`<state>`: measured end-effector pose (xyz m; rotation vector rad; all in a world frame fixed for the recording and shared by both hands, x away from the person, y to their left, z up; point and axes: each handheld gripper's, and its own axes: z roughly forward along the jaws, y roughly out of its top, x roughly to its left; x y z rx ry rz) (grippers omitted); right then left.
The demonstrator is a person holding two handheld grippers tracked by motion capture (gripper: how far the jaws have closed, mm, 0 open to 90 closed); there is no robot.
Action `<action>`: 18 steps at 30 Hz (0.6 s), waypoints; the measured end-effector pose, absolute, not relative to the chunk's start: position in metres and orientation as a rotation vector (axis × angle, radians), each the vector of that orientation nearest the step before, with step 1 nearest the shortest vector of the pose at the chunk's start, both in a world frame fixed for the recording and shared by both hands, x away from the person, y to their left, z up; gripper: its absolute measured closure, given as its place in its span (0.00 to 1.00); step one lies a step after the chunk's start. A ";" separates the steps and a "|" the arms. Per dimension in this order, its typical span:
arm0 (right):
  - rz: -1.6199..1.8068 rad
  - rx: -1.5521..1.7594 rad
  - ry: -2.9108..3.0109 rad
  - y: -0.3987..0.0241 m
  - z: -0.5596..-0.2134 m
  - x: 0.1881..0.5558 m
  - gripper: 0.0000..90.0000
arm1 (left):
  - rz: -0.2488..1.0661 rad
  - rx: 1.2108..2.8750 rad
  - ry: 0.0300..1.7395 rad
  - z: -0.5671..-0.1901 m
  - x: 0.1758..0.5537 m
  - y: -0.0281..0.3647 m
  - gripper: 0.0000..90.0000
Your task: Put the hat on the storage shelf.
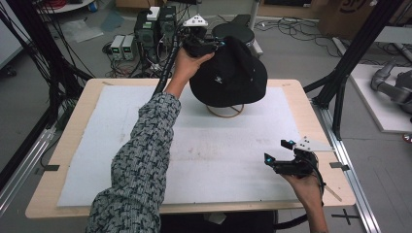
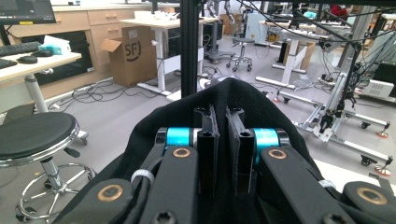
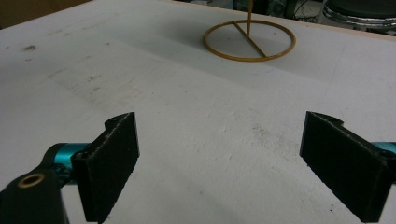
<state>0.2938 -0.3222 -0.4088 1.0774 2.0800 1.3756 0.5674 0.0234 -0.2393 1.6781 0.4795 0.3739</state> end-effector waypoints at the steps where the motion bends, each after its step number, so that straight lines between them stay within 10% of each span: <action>1: 1.375 1.075 2.081 -0.322 -0.409 0.294 0.13 | 0.372 1.676 0.479 -0.239 0.567 0.023 0.92; 18: 1.369 1.079 2.084 -0.323 -0.410 0.295 0.13 | 0.393 1.695 0.489 -0.237 0.566 0.030 0.73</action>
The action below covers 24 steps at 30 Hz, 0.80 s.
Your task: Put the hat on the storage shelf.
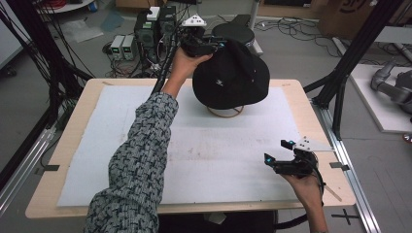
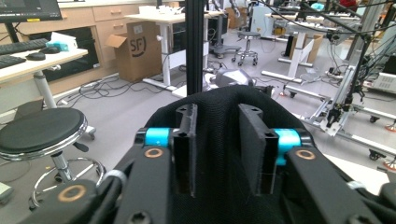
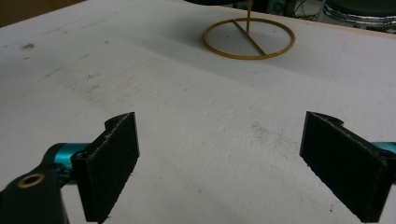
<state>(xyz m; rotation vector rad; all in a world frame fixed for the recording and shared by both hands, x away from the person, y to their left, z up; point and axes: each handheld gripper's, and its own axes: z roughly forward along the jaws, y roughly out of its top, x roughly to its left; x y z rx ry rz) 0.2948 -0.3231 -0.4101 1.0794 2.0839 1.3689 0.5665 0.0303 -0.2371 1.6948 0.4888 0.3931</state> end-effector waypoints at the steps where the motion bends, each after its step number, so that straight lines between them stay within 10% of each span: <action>1: 1.371 1.082 2.082 -0.323 -0.410 0.295 0.13 | 0.392 1.692 0.490 -0.236 0.566 0.031 0.71; 24: 1.385 1.059 2.106 -0.313 -0.409 0.305 0.13 | 0.368 1.672 0.529 -0.218 0.556 0.072 0.52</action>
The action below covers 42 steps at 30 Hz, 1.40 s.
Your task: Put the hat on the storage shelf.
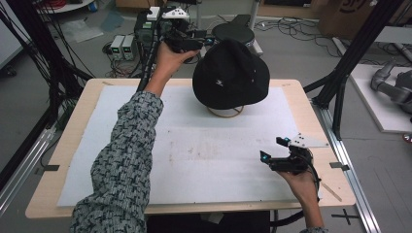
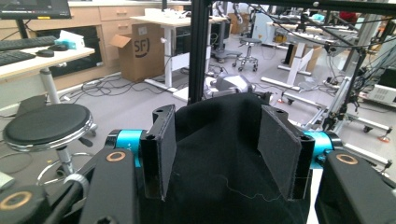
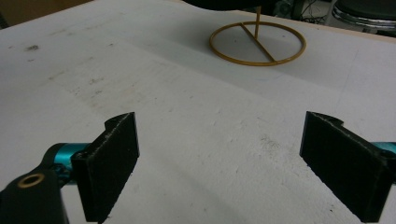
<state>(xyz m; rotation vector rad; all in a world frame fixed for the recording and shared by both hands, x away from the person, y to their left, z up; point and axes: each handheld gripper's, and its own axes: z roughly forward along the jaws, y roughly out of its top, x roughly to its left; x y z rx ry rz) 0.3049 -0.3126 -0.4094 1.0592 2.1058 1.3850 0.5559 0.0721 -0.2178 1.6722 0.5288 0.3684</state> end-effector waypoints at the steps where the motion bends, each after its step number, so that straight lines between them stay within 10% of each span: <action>1: 1.385 1.060 2.105 -0.312 -0.409 0.305 0.13 | 0.369 1.671 0.531 -0.217 0.555 0.074 0.51; 42: 1.416 1.036 2.101 -0.303 -0.404 0.328 0.13 | 0.498 1.660 0.612 -0.211 0.505 0.181 0.29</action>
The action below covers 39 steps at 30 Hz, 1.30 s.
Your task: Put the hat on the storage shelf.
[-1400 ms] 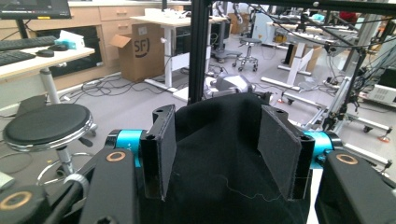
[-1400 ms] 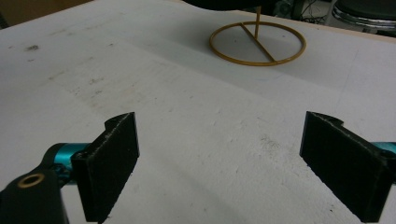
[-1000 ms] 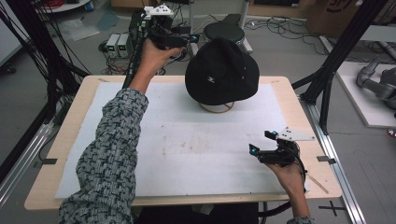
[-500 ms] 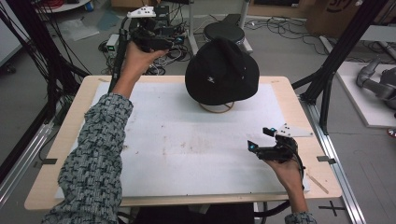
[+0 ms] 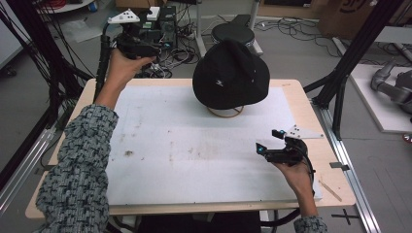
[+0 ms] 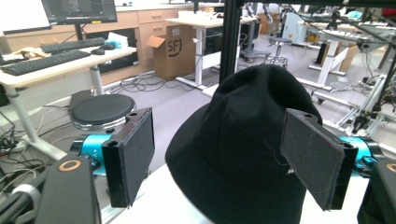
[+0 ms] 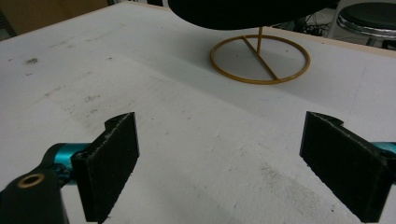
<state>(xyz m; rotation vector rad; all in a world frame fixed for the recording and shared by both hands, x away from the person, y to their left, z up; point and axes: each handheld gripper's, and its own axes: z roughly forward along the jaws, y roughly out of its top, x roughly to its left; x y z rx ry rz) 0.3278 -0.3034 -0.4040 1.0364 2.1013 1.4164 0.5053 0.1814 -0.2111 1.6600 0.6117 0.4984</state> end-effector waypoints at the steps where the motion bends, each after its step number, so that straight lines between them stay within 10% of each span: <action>1: 1.414 1.032 2.100 -0.303 -0.404 0.327 0.13 | 0.504 1.667 0.612 -0.212 0.503 0.184 0.29; 39: 1.421 1.014 2.108 -0.296 -0.401 0.332 0.13 | 0.548 1.647 0.618 -0.254 0.407 0.253 0.27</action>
